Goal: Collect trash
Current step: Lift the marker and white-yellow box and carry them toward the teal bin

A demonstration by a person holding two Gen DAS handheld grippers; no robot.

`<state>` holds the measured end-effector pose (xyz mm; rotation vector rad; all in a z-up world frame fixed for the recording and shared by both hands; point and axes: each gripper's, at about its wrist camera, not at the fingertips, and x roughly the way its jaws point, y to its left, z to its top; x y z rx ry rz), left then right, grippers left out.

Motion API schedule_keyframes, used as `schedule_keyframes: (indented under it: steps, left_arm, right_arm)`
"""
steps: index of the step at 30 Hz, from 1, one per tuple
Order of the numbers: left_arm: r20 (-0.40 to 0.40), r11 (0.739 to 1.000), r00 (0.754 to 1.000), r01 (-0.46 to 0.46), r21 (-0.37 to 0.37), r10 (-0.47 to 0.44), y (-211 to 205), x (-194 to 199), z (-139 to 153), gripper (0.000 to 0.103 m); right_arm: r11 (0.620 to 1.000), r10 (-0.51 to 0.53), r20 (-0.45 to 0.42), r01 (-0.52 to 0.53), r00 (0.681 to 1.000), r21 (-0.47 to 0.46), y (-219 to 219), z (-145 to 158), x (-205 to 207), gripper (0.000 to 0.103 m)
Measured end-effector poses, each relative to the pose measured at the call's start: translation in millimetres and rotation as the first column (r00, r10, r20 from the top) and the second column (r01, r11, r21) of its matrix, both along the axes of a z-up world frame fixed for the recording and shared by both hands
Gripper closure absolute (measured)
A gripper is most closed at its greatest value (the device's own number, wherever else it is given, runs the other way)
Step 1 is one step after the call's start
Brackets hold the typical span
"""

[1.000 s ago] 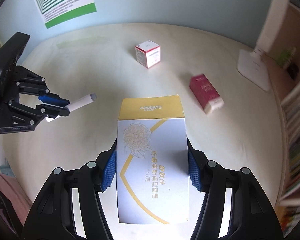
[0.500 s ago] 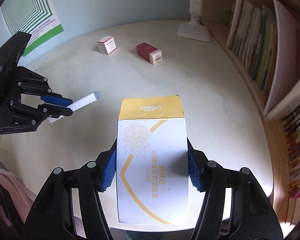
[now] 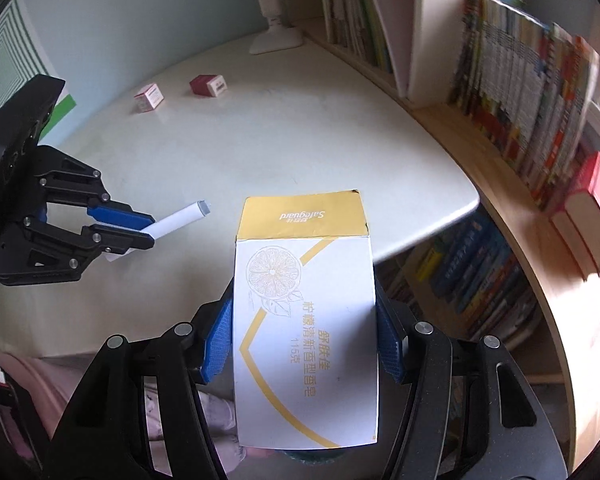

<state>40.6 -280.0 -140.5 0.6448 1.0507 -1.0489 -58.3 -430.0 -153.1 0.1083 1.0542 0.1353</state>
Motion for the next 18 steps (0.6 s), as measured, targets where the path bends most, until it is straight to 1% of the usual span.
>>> schedule_keyframes:
  steps: [2, 5, 7, 10, 14, 18]
  left_arm:
    - [-0.017, 0.999, 0.999, 0.032, -0.008, -0.032, -12.8, -15.3, 0.1, 0.092]
    - [-0.013, 0.994, 0.994, 0.106, -0.005, -0.106, -33.2, -46.8, -3.6, 0.092]
    - [-0.021, 0.989, 0.988, 0.150, 0.000, -0.150, -47.1, -69.6, -9.5, 0.092]
    - [-0.045, 0.982, 0.981, 0.188, 0.008, -0.188, -61.9, -97.7, -19.2, 0.092]
    - [-0.059, 0.965, 0.965, 0.258, 0.041, -0.256, -78.7, -142.4, -37.2, 0.092]
    - [-0.095, 0.951, 0.952, 0.300, 0.079, -0.292, -91.5, -178.8, -63.9, 0.092]
  right_arm:
    - [0.999, -0.042, -0.003, 0.042, 0.999, 0.005, -9.7, -2.3, -22.2, 0.042]
    - [0.993, -0.114, -0.012, 0.114, 0.993, 0.005, -25.0, -9.8, -59.8, 0.042]
    - [0.987, -0.161, -0.026, 0.162, 0.987, 0.015, -37.5, -18.6, -85.8, 0.042]
    - [0.976, -0.212, -0.047, 0.214, 0.976, 0.033, -53.4, -30.7, -120.7, 0.042]
    - [0.960, -0.269, -0.077, 0.273, 0.960, 0.058, -67.4, -50.4, -165.0, 0.042]
    - [0.939, -0.318, -0.122, 0.330, 0.940, 0.099, -70.8, -77.8, -203.6, 0.042]
